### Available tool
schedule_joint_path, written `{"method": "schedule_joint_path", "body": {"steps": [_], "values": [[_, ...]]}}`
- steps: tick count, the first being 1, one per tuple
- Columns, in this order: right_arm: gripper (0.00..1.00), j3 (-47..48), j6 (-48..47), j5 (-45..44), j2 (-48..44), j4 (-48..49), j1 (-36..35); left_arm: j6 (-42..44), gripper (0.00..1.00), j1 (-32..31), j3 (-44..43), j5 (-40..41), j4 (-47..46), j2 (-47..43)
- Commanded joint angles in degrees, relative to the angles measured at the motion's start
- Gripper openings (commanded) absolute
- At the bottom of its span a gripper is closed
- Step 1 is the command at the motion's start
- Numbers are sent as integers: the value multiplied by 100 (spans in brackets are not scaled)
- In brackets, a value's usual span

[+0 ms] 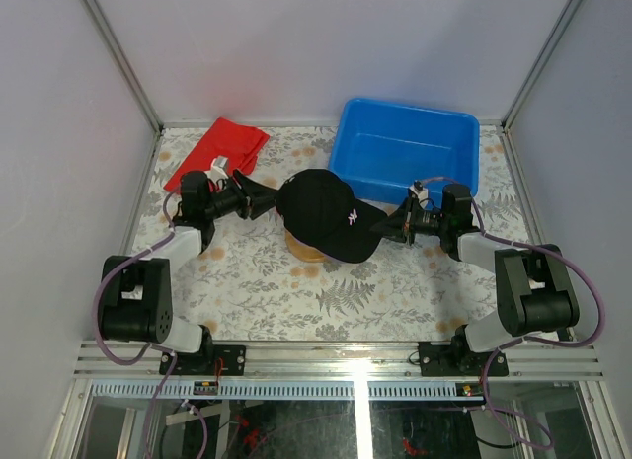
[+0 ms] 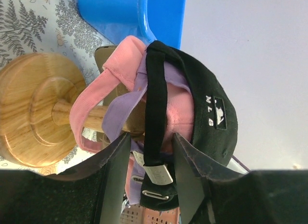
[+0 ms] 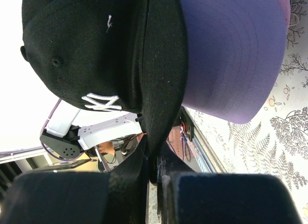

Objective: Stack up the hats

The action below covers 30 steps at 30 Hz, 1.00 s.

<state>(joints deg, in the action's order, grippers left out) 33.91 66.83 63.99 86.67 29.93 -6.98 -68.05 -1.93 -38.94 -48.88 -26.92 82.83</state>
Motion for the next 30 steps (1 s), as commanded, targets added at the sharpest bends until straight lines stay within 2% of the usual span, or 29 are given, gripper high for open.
{"method": "schedule_joint_path", "body": {"steps": [1, 3, 9, 13, 16, 30], "values": [[0, 0, -385, 13, -106, -653, -71, -133, 39, -138, -282, 6, -330, 98], [0, -38, -398, 9, -109, -655, -70, -153, 39, -180, -320, 27, -340, 121], [0, -78, -407, 0, -108, -655, -73, -185, 30, -270, -314, 61, -434, 207], [0, -93, -417, 0, -99, -656, -70, -338, 18, -365, -228, 73, -716, 317], [0, -108, -416, 1, -107, -655, -69, -340, 1, -386, -117, 72, -873, 370], [0, -22, -425, -18, -23, -756, -20, 864, 0, 166, 518, 82, -168, 523]]}}
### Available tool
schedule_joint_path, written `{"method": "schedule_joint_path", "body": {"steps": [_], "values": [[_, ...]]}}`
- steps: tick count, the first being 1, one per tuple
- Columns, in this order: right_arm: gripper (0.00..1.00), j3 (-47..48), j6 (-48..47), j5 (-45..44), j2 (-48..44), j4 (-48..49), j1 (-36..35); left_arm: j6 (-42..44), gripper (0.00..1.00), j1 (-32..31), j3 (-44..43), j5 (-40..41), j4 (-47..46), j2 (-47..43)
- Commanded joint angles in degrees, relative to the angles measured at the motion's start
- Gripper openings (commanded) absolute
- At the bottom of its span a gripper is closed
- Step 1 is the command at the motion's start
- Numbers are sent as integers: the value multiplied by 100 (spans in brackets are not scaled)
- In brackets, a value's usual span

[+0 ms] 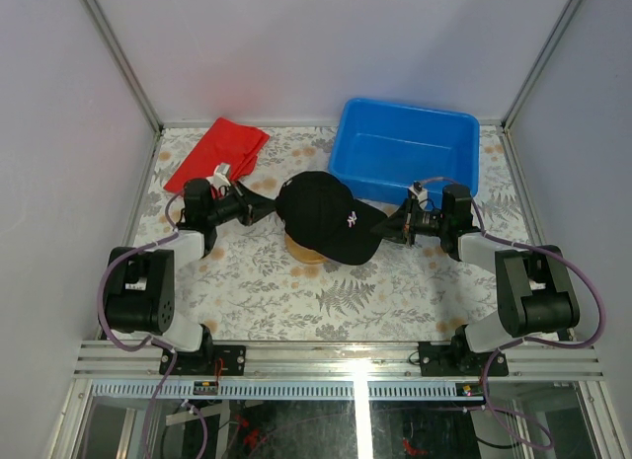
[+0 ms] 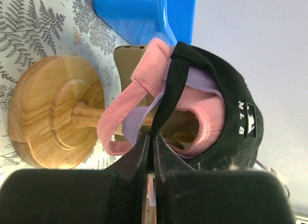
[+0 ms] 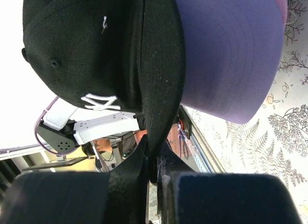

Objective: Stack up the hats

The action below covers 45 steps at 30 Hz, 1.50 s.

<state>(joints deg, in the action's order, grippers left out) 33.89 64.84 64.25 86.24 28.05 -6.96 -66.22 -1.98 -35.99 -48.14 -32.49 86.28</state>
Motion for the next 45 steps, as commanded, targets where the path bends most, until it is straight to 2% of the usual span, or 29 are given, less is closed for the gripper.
{"method": "schedule_joint_path", "body": {"steps": [1, 6, 13, 20, 27, 30, 33, 37, 45], "values": [[0, 0, -235, -42, 43, -590, -10, 768, 0, 176, 254, 9, 434, 217], [0, 140, -469, -71, 178, -990, 55, 1015, 0, 184, 533, 37, 366, 539], [0, 909, -1624, -205, 693, -2489, 328, 1195, 0, 222, 895, 32, 185, 936], [0, 1291, -2687, -382, 1230, -3765, 971, 1558, 0, 392, 752, 22, 661, 991], [1, 1451, -2950, -817, 1586, -4135, 1100, 1549, 0, 416, 501, 114, 1045, 892], [7, 1489, -3008, -896, 1648, -4205, 1100, 1555, 0, 417, 424, 148, 1145, 867], [9, 1517, -3008, -917, 1593, -4172, 1092, 1509, 0, 416, 400, 155, 1130, 864], [21, 1654, -2962, -953, 1282, -4138, 1053, 1302, 0, 387, 398, 46, 960, 769], [33, 1823, -2702, -1018, 864, -3899, 1035, 1147, 0, 192, 175, 10, 1283, 274]]}}
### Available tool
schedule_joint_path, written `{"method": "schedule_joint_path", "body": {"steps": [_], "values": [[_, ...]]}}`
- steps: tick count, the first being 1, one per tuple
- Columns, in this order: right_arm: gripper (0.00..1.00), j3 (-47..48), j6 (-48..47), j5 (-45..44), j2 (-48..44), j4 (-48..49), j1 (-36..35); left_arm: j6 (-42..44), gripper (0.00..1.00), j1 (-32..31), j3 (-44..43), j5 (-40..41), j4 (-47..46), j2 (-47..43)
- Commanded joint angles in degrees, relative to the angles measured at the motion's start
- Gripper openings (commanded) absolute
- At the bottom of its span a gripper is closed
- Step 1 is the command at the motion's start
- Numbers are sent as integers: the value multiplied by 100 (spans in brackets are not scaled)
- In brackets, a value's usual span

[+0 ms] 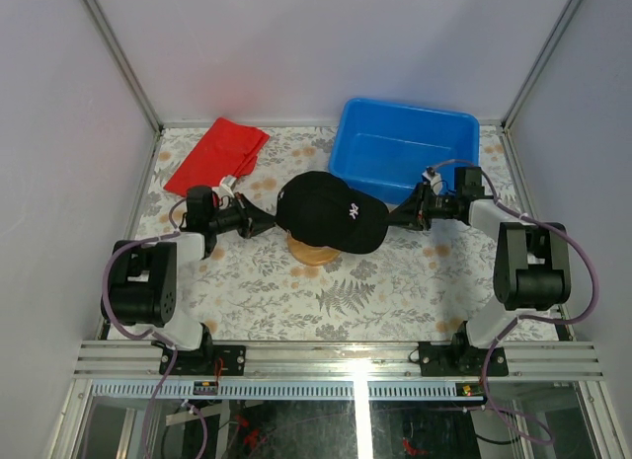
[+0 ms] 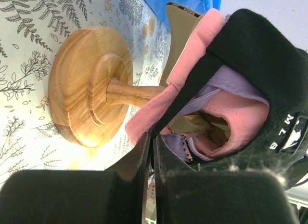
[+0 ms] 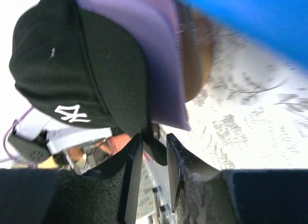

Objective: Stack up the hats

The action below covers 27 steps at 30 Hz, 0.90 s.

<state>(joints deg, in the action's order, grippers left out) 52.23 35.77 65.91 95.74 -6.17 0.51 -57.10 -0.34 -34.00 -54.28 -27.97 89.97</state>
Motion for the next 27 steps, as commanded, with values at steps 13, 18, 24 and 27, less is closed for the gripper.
{"method": "schedule_joint_path", "body": {"steps": [13, 18, 24, 27], "values": [[36, 349, 83, -1398, -469, -806, 291, -824, 33, 22, 101, 760, -60, -648], [33, 410, -41, -1687, -389, -992, 291, -1321, 40, 23, 116, 724, -562, -839], [31, 767, -171, -2441, -239, -1220, 291, -1618, 47, 50, 138, 810, -632, -1137], [31, 988, -193, -2794, -90, -1222, 291, -1751, 49, 70, 145, 855, -656, -1275]]}}
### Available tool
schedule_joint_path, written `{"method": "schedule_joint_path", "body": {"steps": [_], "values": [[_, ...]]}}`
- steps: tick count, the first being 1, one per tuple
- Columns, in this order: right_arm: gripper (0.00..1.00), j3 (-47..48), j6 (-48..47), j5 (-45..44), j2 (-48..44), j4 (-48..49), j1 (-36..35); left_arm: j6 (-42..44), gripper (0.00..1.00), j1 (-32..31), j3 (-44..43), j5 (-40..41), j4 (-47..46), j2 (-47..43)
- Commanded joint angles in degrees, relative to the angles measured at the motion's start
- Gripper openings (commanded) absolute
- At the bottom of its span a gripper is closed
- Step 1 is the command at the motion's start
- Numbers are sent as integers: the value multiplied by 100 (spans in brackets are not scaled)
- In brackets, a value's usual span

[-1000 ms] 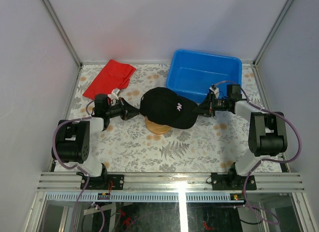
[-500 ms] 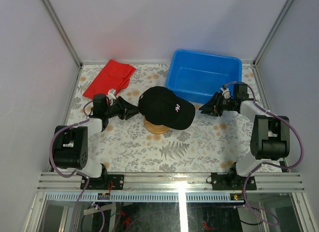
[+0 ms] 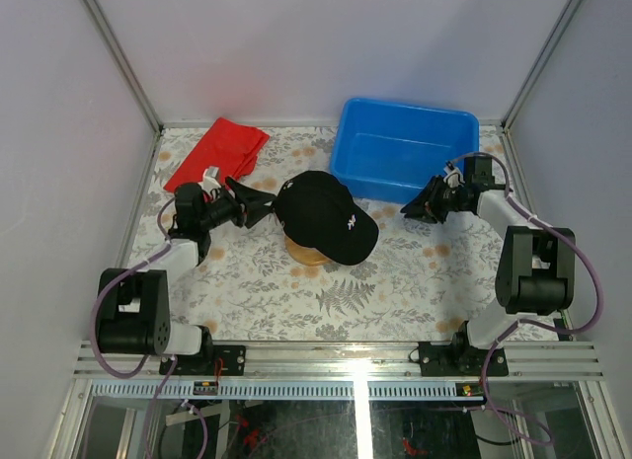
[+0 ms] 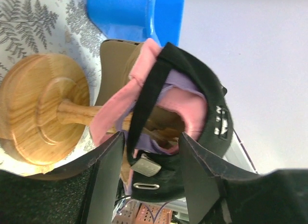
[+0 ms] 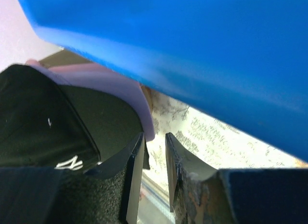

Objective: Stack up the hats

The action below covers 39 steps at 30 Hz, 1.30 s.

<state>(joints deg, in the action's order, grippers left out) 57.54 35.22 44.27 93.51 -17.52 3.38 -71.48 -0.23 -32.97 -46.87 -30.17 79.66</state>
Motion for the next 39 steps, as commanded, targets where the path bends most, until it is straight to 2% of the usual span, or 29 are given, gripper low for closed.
{"method": "schedule_joint_path", "body": {"steps": [1, 4, 11, 16, 20, 22, 25, 26, 27, 29, 30, 32, 33, 37, 39], "values": [[31, 532, -136, -748, 155, -73, 5, -332, 49, 67, 33, 128, -404, -290], [31, 735, -110, -1078, 390, 24, 5, -196, 50, 97, -33, 244, 20, -478], [33, 1413, -169, -1750, 791, 158, 5, 882, 58, 268, -539, 986, 2085, -1189], [35, 2114, -201, -2074, 1222, 154, 5, 1064, 59, 380, -737, 1065, 2485, -1175], [35, 2668, -351, -2298, 1467, 113, 5, 1529, 70, 528, -1190, 1419, 3099, -1181], [34, 2862, -491, -2344, 1481, 80, 5, 1803, 72, 620, -1518, 1638, 3435, -1154], [35, 2989, -670, -2390, 1171, -190, -3, 2180, 80, 714, -2036, 2022, 3760, -1081], [38, 2877, -663, -2404, 954, -188, -11, 2283, 85, 721, -2163, 2136, 3809, -1058], [41, 2700, -635, -2401, 704, -164, -10, 2352, 98, 724, -2251, 2234, 3808, -1025], [50, 2333, -592, -2422, 248, -181, -50, 2509, 100, 742, -2397, 2303, 3775, -931], [62, 2138, -599, -2446, -70, -197, -81, 2634, 100, 750, -2460, 2323, 3801, -875], [97, 1760, -647, -2575, -511, -226, -144, 2952, 100, 765, -2645, 2647, 4212, -772], [100, 1614, -683, -2712, -692, -274, -184, 3095, 100, 781, -2711, 2905, 4455, -746], [100, 802, -809, -3483, -1500, -229, -293, 3513, 100, 869, -2612, 3699, 4921, -785], [100, 539, -818, -3521, -1778, -97, -289, 3678, 100, 884, -2490, 4445, 5052, -873]]}}
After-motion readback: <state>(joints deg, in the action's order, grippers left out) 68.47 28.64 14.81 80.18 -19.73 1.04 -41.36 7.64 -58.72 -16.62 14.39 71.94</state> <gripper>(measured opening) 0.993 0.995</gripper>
